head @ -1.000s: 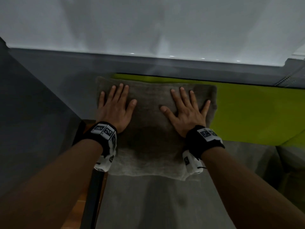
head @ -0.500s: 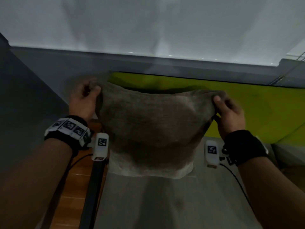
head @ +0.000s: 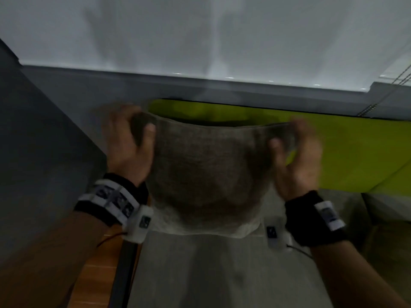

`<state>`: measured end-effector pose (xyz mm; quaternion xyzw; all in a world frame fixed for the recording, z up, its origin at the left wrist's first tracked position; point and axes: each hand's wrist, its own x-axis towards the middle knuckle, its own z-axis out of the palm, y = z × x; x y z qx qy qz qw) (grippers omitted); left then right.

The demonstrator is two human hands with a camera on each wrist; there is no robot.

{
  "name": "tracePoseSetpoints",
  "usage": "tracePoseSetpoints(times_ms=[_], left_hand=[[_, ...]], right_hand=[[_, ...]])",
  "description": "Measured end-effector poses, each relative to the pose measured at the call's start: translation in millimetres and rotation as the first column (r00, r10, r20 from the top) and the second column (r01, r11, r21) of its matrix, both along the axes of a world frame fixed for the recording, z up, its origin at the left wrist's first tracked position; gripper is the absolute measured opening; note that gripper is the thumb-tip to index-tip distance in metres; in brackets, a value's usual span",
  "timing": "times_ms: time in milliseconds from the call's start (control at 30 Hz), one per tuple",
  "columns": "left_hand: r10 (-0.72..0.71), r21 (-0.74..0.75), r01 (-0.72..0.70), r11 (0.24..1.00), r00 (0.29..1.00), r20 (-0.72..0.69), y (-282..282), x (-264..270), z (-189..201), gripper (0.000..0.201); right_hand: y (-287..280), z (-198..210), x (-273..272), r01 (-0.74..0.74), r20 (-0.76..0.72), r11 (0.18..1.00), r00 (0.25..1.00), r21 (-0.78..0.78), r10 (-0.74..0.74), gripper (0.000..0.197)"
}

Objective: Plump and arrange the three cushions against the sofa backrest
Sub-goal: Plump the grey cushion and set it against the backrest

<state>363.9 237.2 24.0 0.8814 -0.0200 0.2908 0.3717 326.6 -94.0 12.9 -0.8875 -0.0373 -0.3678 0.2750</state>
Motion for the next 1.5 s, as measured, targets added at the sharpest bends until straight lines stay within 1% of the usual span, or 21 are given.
tracePoseSetpoints(times_ms=[67,133,200,267,367,400,467,533,633,667,733,833,867,900,1000,1100,1200,1267,1300,1400,1500], left_hand=[[-0.241,0.157,0.233,0.96,0.97,0.028,-29,-23,-9,0.04],[-0.348,0.372,0.384,0.845,0.923,-0.162,-46,-35,-33,0.051],[-0.196,0.539,0.361,0.761,0.92,-0.34,-39,-24,-52,0.06],[0.003,0.516,0.227,0.826,0.913,-0.407,-21,-1,-60,0.061],[0.159,0.12,-0.112,0.986,0.839,-0.521,22,15,-53,0.059],[0.154,-0.053,-0.217,0.975,0.823,-0.547,35,13,-53,0.056],[0.029,-0.317,-0.275,0.908,0.794,-0.607,41,-3,-47,0.041],[-0.192,-0.521,-0.257,0.814,0.727,-0.659,32,-23,-46,0.03],[-0.387,-0.744,-0.257,0.616,0.724,-0.571,19,-40,-49,0.037],[-0.371,-0.762,-0.266,0.59,0.749,-0.549,23,-40,-55,0.031],[-0.347,-0.732,-0.242,0.637,0.758,-0.553,26,-38,-60,0.028],[-0.222,-0.478,-0.123,0.87,0.767,-0.602,21,-34,-67,0.029],[-0.176,-0.43,-0.138,0.892,0.771,-0.612,21,-34,-68,0.027],[-0.15,-0.431,-0.157,0.888,0.79,-0.595,24,-33,-69,0.025],[-0.061,-0.526,-0.292,0.798,0.83,-0.554,38,-24,-86,0.052],[-0.131,-0.64,-0.312,0.702,0.827,-0.547,23,-22,-59,0.033],[-0.239,-0.801,-0.314,0.509,0.843,-0.482,18,-13,-43,0.026],[-0.317,-0.806,-0.239,0.542,0.83,-0.459,19,-6,-36,0.028],[-0.35,-0.798,-0.195,0.571,0.821,-0.451,17,-2,-31,0.03],[-0.284,-0.723,-0.182,0.666,0.835,-0.472,15,6,-19,0.022],[-0.164,-0.681,-0.225,0.697,0.874,-0.457,23,13,-14,0.026]], right_hand=[[39,-9,-17,-0.277,-0.121,0.94,0.959,-0.197,0.257,0.053],[67,-31,-27,-0.449,-0.343,0.83,0.876,-0.331,0.338,0.058],[71,-46,-18,-0.474,-0.533,0.78,0.818,-0.407,0.218,0.066],[55,-48,6,-0.344,-0.613,0.847,0.79,-0.406,0.027,0.072],[11,-40,21,0.092,-0.646,0.995,0.758,-0.026,-0.087,0.07],[-6,-42,17,0.249,-0.615,0.948,0.785,0.198,-0.078,0.068],[-27,-48,-1,0.405,-0.565,0.678,0.825,0.614,0.019,0.051],[-28,-57,-19,0.427,-0.557,0.422,0.79,0.8,0.255,0.032],[-22,-67,-33,0.398,-0.532,0.369,0.736,0.84,0.418,0.039],[-22,-67,-34,0.377,-0.512,0.361,0.74,0.853,0.436,0.036],[-22,-66,-33,0.33,-0.48,0.367,0.738,0.87,0.475,0.022],[-24,-75,-31,0.286,-0.569,0.578,0.721,0.765,0.396,0.016],[-26,-78,-31,0.288,-0.576,0.624,0.75,0.727,0.325,0.012],[-31,-82,-31,0.311,-0.562,0.619,0.785,0.721,0.26,0.005],[-42,-85,-30,0.392,-0.499,0.471,0.858,0.79,0.122,0.02],[-39,-79,-32,0.4,-0.521,0.48,0.84,0.781,0.149,0.015],[-40,-72,-33,0.383,-0.472,0.336,0.848,0.86,0.24,0.042],[-43,-64,-24,0.337,-0.419,0.284,0.853,0.897,0.31,0.071],[-43,-57,-19,0.316,-0.415,0.315,0.848,0.895,0.328,0.071],[-40,-37,2,0.297,-0.451,0.473,0.855,0.829,0.255,0.015],[-49,-34,16,0.332,-0.462,0.537,0.878,0.775,0.123,0.029]])
